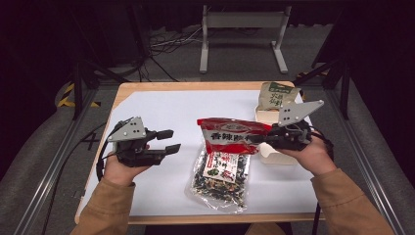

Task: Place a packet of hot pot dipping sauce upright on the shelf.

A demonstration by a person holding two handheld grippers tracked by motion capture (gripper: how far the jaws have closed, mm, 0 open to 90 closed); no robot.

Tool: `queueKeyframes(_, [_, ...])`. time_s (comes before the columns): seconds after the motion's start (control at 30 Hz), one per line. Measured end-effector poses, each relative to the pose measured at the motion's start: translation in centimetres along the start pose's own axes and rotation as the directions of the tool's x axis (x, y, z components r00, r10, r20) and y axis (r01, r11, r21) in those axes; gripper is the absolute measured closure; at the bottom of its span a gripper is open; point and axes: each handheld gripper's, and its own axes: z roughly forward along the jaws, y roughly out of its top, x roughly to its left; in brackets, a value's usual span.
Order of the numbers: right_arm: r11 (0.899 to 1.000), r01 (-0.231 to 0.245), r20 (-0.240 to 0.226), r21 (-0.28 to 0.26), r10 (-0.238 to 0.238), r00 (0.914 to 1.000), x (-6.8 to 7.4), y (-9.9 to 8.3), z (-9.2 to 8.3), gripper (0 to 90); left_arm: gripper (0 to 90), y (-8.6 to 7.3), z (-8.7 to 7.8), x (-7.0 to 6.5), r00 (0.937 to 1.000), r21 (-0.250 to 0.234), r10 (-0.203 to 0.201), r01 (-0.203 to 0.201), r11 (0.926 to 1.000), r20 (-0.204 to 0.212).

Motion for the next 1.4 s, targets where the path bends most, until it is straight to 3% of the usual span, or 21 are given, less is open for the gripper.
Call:
queueKeyframes(0.4, [1.000, -0.006, 0.049, -0.001, 0.006, 0.9988, -1.6, 0.5, -2.1, 89.7, 42.9, -1.5, 0.3, 1.5, 0.9974, 0.014, -0.062, 0.063, 0.9979, -0.036])
queueKeyframes(0.9, [0.999, -0.039, 0.130, -0.017, 0.041, 0.9907, -4.2, 0.0, -4.6, 89.6, 38.0, -2.6, 0.3, 2.6, 0.9936, 0.017, -0.091, 0.093, 0.9956, -0.066])
queueKeyframes(1.2, [0.997, -0.077, 0.178, -0.015, 0.079, 0.9809, -6.1, -1.0, -5.4, 89.6, 36.5, -3.2, 0.1, 3.1, 0.9899, 0.011, -0.104, 0.106, 0.9944, -0.096])
queueKeyframes(1.4, [0.994, -0.109, 0.225, -0.021, 0.111, 0.9681, -7.4, -1.8, -6.5, 89.6, 35.4, -3.5, 0.0, 3.2, 0.9891, 0.020, -0.101, 0.104, 0.9944, -0.107])
